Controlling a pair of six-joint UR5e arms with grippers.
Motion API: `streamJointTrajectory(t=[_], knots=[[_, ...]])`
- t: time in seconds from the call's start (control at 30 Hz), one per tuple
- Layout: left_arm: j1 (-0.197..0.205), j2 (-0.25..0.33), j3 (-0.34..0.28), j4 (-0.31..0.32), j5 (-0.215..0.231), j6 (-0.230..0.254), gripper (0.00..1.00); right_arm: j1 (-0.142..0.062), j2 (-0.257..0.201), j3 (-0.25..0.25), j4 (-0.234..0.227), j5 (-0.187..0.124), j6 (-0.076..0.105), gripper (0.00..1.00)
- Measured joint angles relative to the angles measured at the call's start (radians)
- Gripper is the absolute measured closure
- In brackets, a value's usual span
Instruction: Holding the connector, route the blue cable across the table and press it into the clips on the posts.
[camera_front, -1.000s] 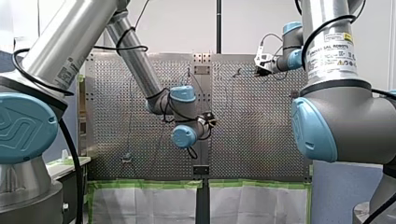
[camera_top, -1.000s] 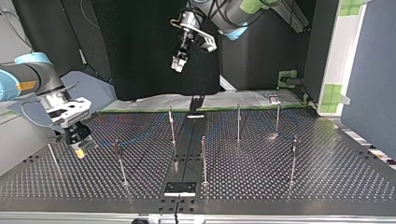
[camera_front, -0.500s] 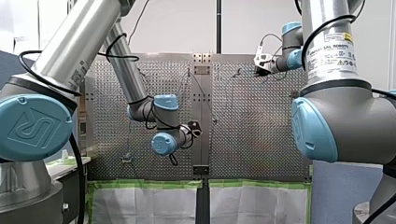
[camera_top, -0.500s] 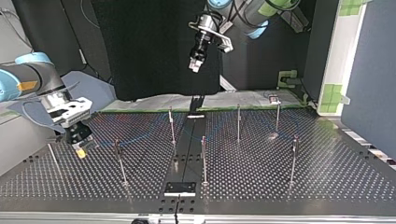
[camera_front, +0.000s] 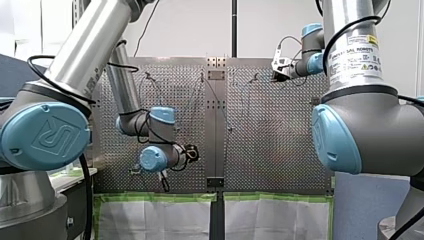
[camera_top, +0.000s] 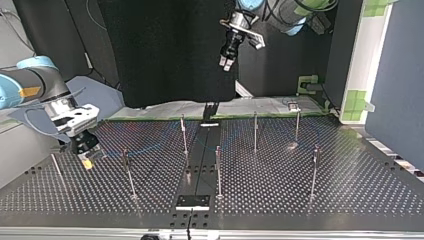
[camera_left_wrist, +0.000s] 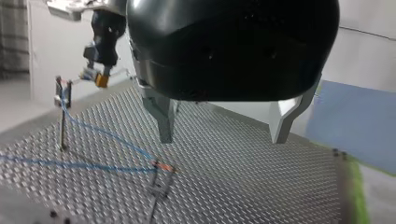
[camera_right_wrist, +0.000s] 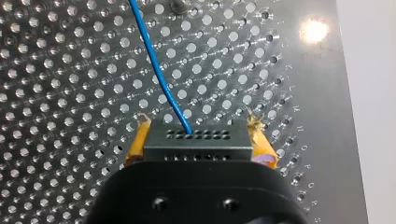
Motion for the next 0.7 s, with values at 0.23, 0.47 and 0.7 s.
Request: streamJointTrajectory(t=[0.23, 0.47, 0.7], knots=[[0.057, 0.0, -0.057, -0.056, 0.01, 0.034, 0.0, -0.001, 0.0, 0.0, 0.0, 0.0, -0.001, 1.0], [0.115, 0.0, -0.115, -0.049, -0.037, 0.091, 0.0, -0.003, 0.001, 0.0, 0.0, 0.001, -0.004, 1.0], [0.163, 0.0, -0.163, -0.005, -0.084, 0.139, 0.0, -0.001, 0.001, 0.0, 0.0, 0.003, -0.005, 1.0]])
